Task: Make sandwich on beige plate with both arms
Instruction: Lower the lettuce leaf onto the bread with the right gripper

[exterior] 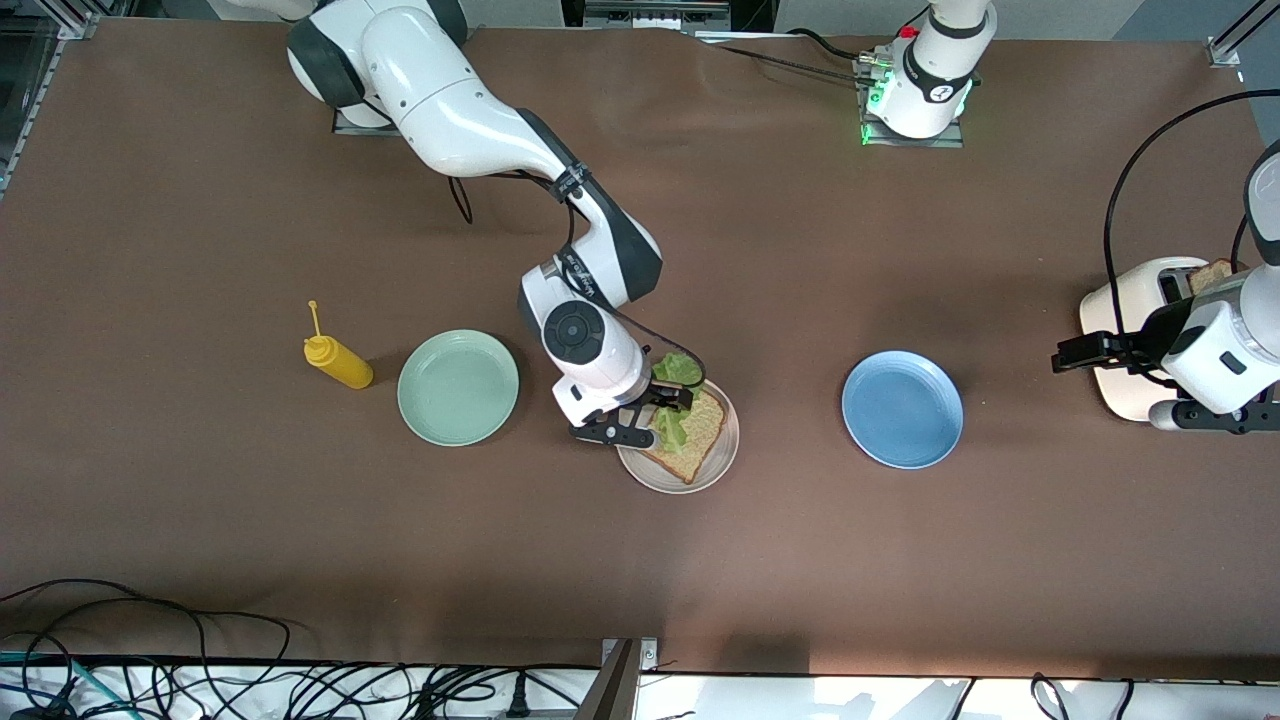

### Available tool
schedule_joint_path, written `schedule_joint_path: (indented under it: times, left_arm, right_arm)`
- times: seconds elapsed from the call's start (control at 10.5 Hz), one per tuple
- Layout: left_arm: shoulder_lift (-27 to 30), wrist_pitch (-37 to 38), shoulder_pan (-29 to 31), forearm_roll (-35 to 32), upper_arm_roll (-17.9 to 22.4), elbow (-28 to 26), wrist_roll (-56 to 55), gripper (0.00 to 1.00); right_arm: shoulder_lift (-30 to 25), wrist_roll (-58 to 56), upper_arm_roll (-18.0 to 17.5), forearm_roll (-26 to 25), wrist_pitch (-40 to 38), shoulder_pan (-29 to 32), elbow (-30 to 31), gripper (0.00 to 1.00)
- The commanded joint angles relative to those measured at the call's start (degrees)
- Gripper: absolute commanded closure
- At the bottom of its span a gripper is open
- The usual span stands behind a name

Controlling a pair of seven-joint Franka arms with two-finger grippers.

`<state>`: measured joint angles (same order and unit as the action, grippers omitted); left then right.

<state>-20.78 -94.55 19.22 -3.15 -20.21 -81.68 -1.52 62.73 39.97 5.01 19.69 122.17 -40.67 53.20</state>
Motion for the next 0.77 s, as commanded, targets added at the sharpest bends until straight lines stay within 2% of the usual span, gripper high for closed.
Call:
schedule_joint_path:
  times: [0.0, 0.48, 0.67]
  left_arm:
    - [0.57, -0.2, -0.58, -1.69, 0.08, -0.58, -0.5, 0.0]
    - [0.48, -0.2, -0.67, -1.69, 0.08, -0.67, -0.41, 0.0]
    - [0.48, -0.2, -0.67, -1.69, 0.08, -0.67, -0.41, 0.0]
  right_arm:
    - [-1.12, -1.21, 1.05, 2.45, -3.43, -0.2, -0.38, 0.0]
    - [-0.77, -0.86, 0.88, 2.63, -2.99, -0.55, -0.29, 0.0]
    - [-0.77, -0.68, 1.22, 8.23, -4.13, 0.85, -0.12, 0.0]
